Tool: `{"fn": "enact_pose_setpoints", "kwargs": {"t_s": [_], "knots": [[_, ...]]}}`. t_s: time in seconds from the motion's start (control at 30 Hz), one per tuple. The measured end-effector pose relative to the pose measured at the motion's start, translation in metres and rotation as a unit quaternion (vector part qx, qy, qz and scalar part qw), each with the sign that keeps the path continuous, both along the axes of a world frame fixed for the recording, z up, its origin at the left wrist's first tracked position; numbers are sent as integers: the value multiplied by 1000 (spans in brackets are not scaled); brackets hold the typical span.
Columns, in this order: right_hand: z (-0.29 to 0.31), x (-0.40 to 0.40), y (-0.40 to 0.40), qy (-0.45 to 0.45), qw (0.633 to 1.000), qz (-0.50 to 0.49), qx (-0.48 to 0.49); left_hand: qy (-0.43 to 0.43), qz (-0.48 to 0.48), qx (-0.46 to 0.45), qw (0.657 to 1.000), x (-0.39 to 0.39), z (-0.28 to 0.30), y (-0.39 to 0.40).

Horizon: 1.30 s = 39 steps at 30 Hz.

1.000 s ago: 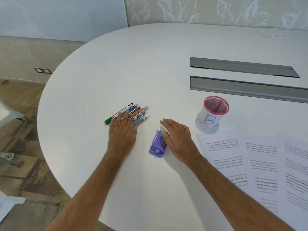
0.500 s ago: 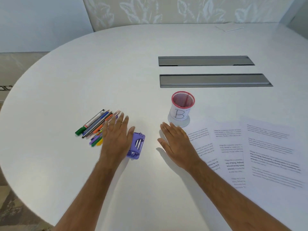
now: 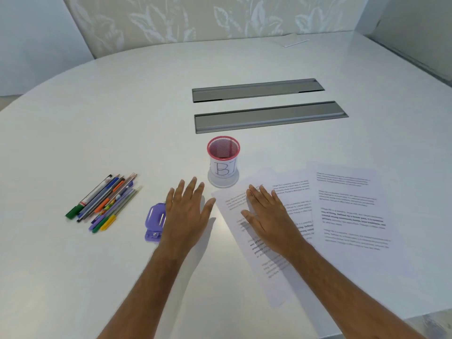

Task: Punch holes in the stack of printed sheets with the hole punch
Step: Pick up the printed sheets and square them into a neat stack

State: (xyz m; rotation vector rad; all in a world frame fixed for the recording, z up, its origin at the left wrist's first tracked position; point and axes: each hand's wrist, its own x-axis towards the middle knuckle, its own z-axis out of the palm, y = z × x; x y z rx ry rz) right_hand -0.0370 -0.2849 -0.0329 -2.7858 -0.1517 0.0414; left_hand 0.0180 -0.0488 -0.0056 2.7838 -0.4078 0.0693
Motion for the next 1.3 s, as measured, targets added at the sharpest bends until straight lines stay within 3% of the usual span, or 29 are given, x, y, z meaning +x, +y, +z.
{"fn": "enact_pose_setpoints", "kwargs": {"t_s": [0.33, 0.63, 1.0, 1.17, 1.3], "knots": [[4, -35, -71, 0, 998, -56, 2, 48, -32, -13, 998, -26, -18, -57], [6, -73, -131, -7, 991, -131, 35, 54, 18, 9, 998, -43, -30, -71], [-4, -73, -124, 6, 998, -61, 28, 52, 9, 20, 998, -44, -34, -104], [-1, -72, -120, 1, 997, -37, 66, 61, 10, -15, 998, -42, -27, -118], [7, -77, -150, -50, 989, -104, 92, 16, 84, -72, 994, -53, -20, -112]]}}
